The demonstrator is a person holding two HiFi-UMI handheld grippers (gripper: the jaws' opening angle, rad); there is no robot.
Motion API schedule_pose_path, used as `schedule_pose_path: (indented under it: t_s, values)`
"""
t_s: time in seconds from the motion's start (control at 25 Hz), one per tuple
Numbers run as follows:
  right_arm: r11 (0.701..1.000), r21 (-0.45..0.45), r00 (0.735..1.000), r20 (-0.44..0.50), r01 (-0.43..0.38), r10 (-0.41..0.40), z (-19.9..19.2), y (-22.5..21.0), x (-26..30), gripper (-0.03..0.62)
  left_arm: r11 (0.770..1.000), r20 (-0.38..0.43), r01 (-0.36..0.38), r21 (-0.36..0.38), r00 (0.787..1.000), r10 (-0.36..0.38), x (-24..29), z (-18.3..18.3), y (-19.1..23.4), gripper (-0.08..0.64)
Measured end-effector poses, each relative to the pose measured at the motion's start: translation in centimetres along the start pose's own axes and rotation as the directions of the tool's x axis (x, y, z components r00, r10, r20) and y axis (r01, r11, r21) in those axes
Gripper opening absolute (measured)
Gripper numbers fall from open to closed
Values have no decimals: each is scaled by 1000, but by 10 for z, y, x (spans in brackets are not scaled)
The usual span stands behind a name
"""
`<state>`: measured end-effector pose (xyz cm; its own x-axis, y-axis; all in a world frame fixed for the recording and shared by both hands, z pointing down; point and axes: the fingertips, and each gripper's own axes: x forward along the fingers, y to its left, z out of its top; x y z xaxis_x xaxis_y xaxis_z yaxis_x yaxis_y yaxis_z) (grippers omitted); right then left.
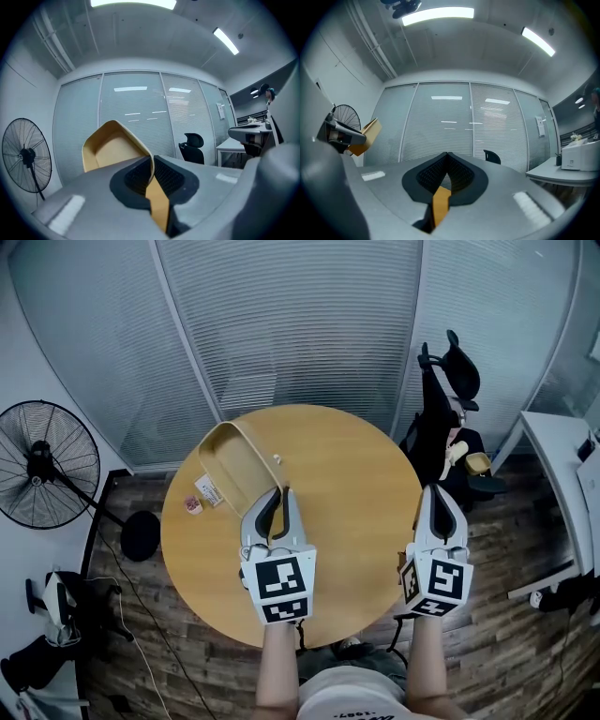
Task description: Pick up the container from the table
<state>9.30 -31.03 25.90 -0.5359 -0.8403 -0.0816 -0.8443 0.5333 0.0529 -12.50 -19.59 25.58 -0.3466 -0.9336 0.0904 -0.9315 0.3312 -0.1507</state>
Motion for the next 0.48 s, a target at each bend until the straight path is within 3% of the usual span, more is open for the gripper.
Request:
schedule_pose_path:
  t_s: [0.48]
  values:
    - [1000, -2, 1000, -5, 11, -11, 0, -3, -3, 28, 1000, 10, 17, 14, 1000, -17, 1, 5, -5, 26]
